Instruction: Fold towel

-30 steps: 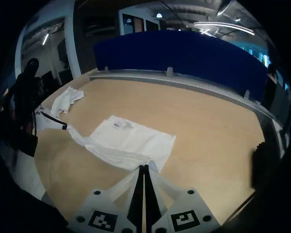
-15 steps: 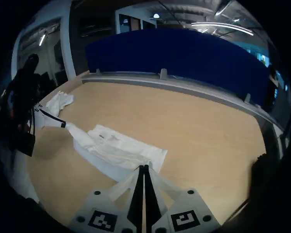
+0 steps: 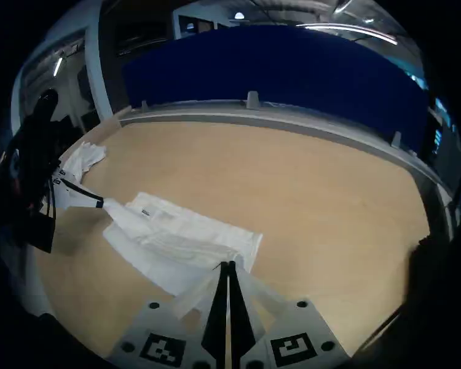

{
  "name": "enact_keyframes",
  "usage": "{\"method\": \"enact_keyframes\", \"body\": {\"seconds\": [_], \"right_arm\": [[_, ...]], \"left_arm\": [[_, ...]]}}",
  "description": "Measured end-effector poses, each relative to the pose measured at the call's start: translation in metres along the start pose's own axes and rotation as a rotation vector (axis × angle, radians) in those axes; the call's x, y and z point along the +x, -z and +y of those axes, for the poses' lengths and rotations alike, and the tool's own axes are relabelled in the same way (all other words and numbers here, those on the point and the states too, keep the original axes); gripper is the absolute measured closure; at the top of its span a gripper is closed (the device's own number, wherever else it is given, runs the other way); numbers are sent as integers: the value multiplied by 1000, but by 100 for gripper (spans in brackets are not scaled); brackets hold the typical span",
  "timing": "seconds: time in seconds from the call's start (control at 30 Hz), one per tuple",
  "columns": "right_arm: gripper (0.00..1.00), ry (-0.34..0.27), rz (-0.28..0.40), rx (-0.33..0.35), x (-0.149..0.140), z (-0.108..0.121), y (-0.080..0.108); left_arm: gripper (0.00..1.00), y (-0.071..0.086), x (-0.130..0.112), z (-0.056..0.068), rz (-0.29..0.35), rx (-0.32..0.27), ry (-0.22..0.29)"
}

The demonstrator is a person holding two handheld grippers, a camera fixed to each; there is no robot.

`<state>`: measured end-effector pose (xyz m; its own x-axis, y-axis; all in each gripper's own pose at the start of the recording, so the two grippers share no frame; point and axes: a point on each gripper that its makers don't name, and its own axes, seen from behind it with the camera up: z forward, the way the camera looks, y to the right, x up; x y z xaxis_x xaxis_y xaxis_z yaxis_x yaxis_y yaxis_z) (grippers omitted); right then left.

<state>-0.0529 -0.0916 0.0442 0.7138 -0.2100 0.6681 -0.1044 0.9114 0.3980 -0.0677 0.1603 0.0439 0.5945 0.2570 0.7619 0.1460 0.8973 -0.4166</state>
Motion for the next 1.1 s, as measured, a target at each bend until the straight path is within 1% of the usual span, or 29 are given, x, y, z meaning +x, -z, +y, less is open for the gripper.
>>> {"method": "enact_keyframes", "body": {"seconds": [0.17,0.27,0.4,0.47,0.5,0.6,0.67,0.8,0.93,1.0,1.07,1.1], "right_arm": [[96,-26,-16,1,-4,5,-14],[96,-37,-20,-2,-5,6,-21],[96,-48,-24,-18,-7,9,-28],[96,-52,-28,-32,-8,11,-31],[96,-53,-30,-38,-8,12,-32],[96,-51,-33,-57,-10,14,-36],[96,-48,-36,-64,-11,15,-38],[93,-47,-38,-73,-12,16,-41],[85,-45,-28,-99,-10,21,-41],[72,-46,-22,-108,-9,23,-41],[51,-49,-15,-113,-8,25,-40],[44,-50,-13,-118,-8,27,-40]], "left_arm": [[89,-11,-3,-4,-16,-3,1],[87,-18,-3,-6,-22,-6,13],[77,-26,-1,-10,-24,-2,20],[75,-29,0,-12,-24,4,18],[71,-30,0,-13,-24,7,16],[62,-32,0,-15,-26,22,5],[60,-33,0,-17,-27,31,-3],[51,-34,0,-22,-26,51,-9],[41,-33,4,-27,-21,65,-1],[29,-32,6,-28,-18,66,5],[23,-31,8,-30,-10,67,10],[19,-30,9,-32,-6,70,12]]}}
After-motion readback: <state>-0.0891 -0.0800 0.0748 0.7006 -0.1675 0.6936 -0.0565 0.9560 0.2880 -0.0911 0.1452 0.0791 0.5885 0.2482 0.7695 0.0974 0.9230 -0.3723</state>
